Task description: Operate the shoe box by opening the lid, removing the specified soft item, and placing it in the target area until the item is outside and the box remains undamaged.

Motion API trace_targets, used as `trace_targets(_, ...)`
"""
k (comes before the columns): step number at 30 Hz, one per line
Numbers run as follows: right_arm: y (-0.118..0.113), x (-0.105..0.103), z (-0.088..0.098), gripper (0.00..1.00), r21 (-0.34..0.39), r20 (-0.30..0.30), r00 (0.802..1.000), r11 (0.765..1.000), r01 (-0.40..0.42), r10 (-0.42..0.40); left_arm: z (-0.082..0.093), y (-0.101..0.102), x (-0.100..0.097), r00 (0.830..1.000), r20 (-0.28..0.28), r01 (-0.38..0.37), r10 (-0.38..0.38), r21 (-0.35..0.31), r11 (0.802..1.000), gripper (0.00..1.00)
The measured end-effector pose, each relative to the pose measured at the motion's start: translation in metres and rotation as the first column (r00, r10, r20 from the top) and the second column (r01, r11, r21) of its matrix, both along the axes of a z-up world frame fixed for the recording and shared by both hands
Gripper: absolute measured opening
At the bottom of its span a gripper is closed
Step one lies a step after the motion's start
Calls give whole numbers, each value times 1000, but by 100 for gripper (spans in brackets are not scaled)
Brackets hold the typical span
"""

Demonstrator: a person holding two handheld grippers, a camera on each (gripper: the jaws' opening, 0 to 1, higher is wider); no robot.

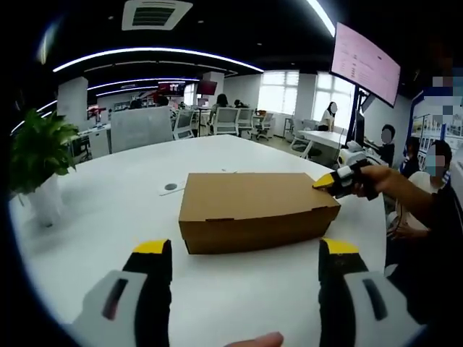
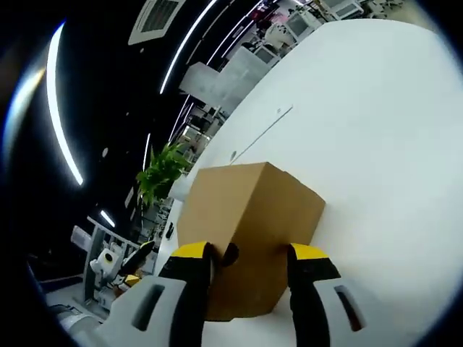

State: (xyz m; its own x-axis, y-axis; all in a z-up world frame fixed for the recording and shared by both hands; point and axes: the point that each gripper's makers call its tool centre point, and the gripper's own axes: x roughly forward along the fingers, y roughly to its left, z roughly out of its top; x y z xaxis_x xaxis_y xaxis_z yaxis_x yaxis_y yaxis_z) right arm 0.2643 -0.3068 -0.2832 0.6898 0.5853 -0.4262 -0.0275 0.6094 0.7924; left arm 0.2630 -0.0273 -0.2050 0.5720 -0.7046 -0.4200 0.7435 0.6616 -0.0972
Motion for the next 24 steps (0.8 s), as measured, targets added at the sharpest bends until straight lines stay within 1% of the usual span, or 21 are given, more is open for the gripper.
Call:
trace_targets(3, 4, -2, 0, 41, 14, -32, 999, 1000, -13, 14, -1, 0, 1, 1000, 8, 3, -3, 16, 1000, 83)
trace_targets(5, 5, -4, 1, 40, 20, -45, 999, 1000, -20, 20, -2, 0, 1, 1000, -1, 7, -7, 8, 1000, 83)
trace_targets(9, 8, -6, 3, 38, 32, -68, 997, 999, -42, 44, -2, -1, -1, 1000, 3, 14, -14, 7, 1000, 83)
trace_targets(11, 6, -6, 3, 35, 41, -75, 996, 998, -51, 54, -4, 0, -2, 1000, 9, 19, -19, 27, 999, 81)
trace_targets(12, 6, -7, 5, 34, 62, -86, 995, 997, -52, 57, -6, 1, -2, 1000, 7, 14, -14, 34, 999, 82)
trace_targets(14, 7, -8, 6, 32, 55, -88, 994, 997, -60, 64, -8, 3, -3, 1000, 5, 14, -15, 44, 999, 81)
trace_targets(16, 9, -9, 8, 31, 47, -91, 993, 997, -67, 71, -9, 3, -3, 1000, 3, 18, -18, 45, 999, 77)
trace_targets(19, 9, -9, 9, 31, 22, -86, 993, 997, -74, 76, -9, 5, -2, 1000, 12, 20, -21, 49, 999, 77)
trace_targets(21, 9, -11, 8, 31, 29, -83, 994, 997, -67, 69, -10, 4, 1, 1000, 4, 17, -17, 48, 999, 77)
trace_targets(24, 10, -11, 8, 30, 35, -84, 994, 997, -63, 66, -8, 1, 2, 1000, 8, 25, -26, 42, 999, 77)
